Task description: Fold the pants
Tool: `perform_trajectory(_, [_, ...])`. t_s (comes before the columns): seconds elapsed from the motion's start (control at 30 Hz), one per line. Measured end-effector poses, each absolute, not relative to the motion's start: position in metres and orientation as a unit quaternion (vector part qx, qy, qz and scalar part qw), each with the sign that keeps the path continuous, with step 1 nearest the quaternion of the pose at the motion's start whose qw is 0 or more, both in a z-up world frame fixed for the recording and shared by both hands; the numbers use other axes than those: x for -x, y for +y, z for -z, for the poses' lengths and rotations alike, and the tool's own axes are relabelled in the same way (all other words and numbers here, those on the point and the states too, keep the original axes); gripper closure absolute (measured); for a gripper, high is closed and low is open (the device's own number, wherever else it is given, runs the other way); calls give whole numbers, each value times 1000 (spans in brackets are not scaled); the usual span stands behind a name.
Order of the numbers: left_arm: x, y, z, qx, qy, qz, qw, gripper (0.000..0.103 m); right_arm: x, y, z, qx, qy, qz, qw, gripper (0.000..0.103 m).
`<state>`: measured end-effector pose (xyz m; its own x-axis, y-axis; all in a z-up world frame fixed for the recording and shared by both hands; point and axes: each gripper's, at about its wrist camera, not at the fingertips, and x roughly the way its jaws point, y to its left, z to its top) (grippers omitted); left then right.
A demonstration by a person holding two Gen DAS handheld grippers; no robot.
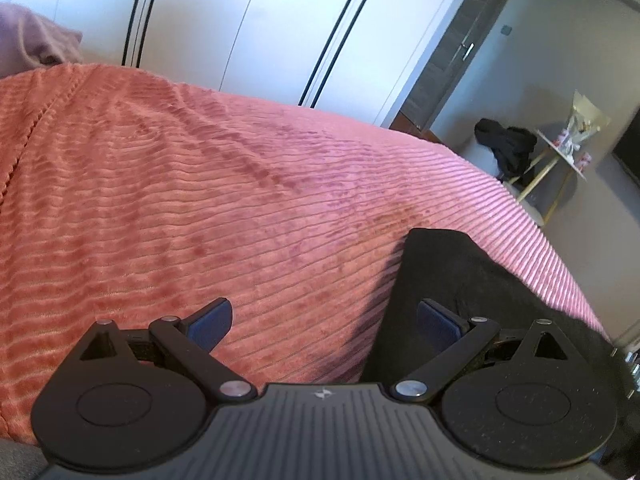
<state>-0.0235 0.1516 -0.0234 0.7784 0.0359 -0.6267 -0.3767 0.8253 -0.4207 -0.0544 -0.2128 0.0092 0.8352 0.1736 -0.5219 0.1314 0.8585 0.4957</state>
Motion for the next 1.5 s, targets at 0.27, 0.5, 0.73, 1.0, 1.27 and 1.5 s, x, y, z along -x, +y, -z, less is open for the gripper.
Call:
perform_trajectory(0.27, [17,139,24,234,343,-86,906,4,56,-227,-1,-252,327,54,909,49])
perform_trajectory(0.5, [12,121,25,190,363,-57,910,4,80,-244,-4,-313,287,38,905,51])
perform_trajectory(0.73, [24,124,19,217,344,-32,913,4,66,-230,32,-392,371,-30,841,55])
perform_trajectory(1.0, [26,105,14,188,331,5,925,4,57,-224,46,-413,363,6,836,74])
perform_trajectory(1.27, [23,110,17,184,354,-12,917,4,87,-196,15,-347,296,-1,890,86])
perform_trajectory(1.5, [-11,76,43,59,489,15,870,4,69,-188,38,-289,397,27,871,81])
